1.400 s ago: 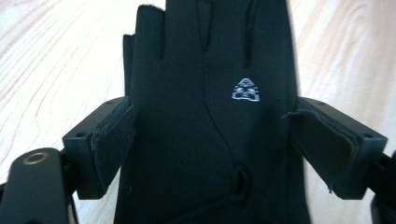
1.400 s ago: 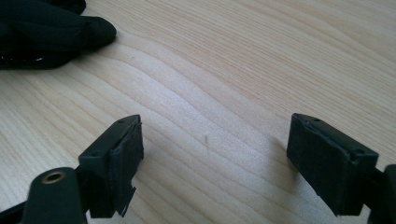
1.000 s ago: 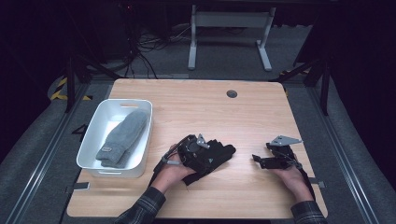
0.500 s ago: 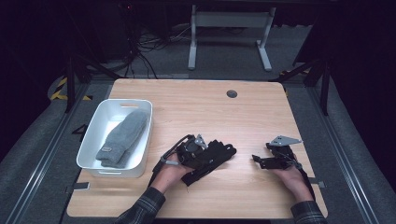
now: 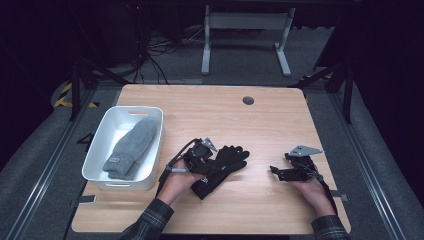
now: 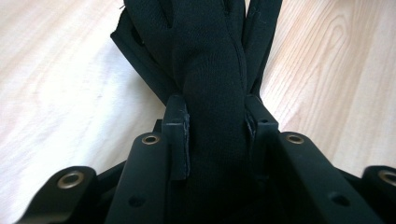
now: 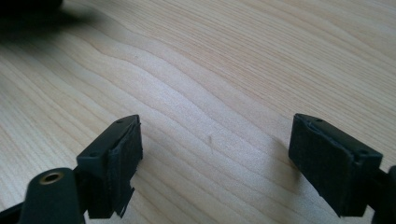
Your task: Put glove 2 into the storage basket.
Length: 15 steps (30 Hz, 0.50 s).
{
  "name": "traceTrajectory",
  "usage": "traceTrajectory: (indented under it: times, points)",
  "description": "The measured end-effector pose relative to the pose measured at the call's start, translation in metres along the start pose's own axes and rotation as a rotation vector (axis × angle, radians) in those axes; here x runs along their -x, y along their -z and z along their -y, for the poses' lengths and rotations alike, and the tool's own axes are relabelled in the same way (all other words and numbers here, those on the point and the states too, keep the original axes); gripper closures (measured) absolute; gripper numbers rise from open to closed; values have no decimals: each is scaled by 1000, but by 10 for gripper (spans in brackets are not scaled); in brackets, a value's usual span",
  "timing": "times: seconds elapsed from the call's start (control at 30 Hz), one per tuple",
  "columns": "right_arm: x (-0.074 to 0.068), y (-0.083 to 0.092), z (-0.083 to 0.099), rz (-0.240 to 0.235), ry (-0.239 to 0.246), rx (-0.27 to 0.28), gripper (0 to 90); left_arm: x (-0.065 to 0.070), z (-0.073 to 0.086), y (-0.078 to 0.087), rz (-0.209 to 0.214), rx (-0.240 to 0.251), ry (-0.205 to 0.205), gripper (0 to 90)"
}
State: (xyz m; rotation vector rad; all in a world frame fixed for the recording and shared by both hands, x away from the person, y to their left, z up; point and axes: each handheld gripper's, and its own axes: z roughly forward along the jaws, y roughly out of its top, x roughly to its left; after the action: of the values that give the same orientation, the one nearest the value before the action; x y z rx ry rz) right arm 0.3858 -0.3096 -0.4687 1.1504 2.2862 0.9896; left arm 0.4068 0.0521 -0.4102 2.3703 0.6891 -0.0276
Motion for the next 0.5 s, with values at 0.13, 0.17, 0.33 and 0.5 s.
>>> traceTrajectory:
  times: [0.13,0.17,0.33,0.5]
  points:
    - [0,0,0,0,0,0,181,0,-6,19,-2,21,11,685]
    - [0,0,0,0,0,0,181,-1,-8,27,-8,24,13,685]
    - [0,0,0,0,0,0,181,-8,-15,61,-54,37,31,684]
    - [0,0,0,0,-1,0,181,-20,-13,95,-100,38,47,683]
